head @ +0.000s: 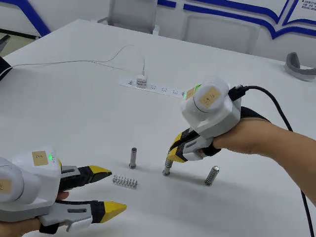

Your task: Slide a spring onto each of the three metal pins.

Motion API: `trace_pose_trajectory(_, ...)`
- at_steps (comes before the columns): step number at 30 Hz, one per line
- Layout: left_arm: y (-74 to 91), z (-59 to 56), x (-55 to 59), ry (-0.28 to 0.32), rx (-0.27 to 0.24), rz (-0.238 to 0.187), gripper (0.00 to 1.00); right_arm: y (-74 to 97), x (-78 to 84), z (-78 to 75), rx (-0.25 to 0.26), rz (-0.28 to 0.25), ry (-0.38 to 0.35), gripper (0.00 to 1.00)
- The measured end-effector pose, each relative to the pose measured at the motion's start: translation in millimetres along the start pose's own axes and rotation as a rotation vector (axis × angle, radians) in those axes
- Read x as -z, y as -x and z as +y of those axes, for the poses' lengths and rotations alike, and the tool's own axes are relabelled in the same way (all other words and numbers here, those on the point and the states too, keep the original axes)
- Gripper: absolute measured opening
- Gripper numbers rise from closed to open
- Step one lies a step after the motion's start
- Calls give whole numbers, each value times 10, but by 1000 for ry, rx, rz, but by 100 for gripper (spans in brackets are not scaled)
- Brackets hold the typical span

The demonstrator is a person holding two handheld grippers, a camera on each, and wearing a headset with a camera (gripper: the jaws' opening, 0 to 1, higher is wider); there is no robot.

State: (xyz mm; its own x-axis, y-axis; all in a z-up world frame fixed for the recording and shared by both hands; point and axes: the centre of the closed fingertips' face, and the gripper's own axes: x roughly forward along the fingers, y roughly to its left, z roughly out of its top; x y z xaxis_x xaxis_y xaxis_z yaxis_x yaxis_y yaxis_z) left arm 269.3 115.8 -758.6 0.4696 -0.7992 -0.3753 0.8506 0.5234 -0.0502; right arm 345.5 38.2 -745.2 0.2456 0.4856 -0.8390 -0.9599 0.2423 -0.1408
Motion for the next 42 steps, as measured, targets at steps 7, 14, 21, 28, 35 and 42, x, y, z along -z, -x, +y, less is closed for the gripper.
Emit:
trace_pose_trajectory(7,6,3,12,1,-3,4,47,-90,52,6,-6,17,-13,12)
trace_pose_trajectory(14,6,-3,19,4,-4,6,47,-172,129,21,-10,35,-22,12)
trace_pose_trajectory(21,6,-9,25,3,-5,8,47,-163,109,14,-6,20,-23,12)
trace_pose_trajectory(28,10,3,26,2,-7,8,47,-121,70,18,6,5,-13,16)
trace_pose_trajectory(35,4,-8,37,0,-5,10,47,-17,-79,48,22,-30,3,17)
trace_pose_trajectory(42,-1,4,16,-6,-7,7,47,-82,-218,242,-20,-56,6,16)
